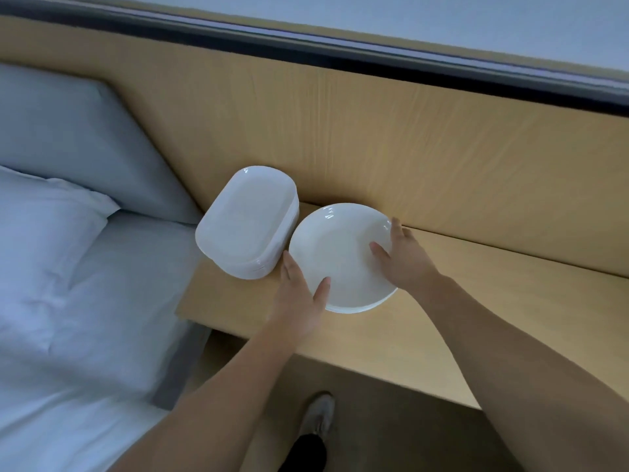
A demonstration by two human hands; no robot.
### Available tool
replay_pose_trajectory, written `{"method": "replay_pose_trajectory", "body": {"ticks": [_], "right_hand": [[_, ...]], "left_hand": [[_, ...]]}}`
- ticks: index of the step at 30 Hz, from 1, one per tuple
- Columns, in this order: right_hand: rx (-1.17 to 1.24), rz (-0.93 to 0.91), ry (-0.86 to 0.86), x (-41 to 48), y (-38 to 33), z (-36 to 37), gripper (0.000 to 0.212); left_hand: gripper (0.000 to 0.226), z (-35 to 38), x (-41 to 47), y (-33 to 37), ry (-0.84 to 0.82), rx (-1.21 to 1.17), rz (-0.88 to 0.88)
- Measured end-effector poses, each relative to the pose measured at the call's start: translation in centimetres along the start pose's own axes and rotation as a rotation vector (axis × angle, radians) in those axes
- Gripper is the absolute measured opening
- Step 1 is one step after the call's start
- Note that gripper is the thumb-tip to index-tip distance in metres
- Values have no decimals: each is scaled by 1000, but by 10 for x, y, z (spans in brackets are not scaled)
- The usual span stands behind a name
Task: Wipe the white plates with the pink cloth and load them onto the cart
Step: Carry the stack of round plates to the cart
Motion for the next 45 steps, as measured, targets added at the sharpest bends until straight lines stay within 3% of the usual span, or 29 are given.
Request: {"method": "replay_pose_trajectory", "body": {"ticks": [4,13,25,29,32,37,45], "right_hand": [[144,48,-9,4,8,0,74],[396,182,66,-17,22,1,76],[693,310,487,-103,62,-94,76],[770,389,663,-159,81,-131,83],[763,446,819,-212,95,-159,63],[683,592,1054,-322,123,-181,81],[589,809,1354,-541,134,-164,81]], "left_hand": [[101,3,7,-2,0,-172,-41],[96,1,12,10,19,-261,-16],[80,-8,-7,137,-65,-271,271],[79,4,-32,196,-169,-278,411],[81,21,-65,229,-258,-298,507],[89,50,-147,269,-398,-266,699],[84,74,-332,275,-700,-285,970]]}}
Point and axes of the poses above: each hand's wrist, its own x-axis towards the middle knuckle, its own z-axis out of the palm, y = z × x, the point moved 8 cm from there along x, towards the middle knuckle, and after that the axes turned 5 degrees about y, right-handed, at the moved point
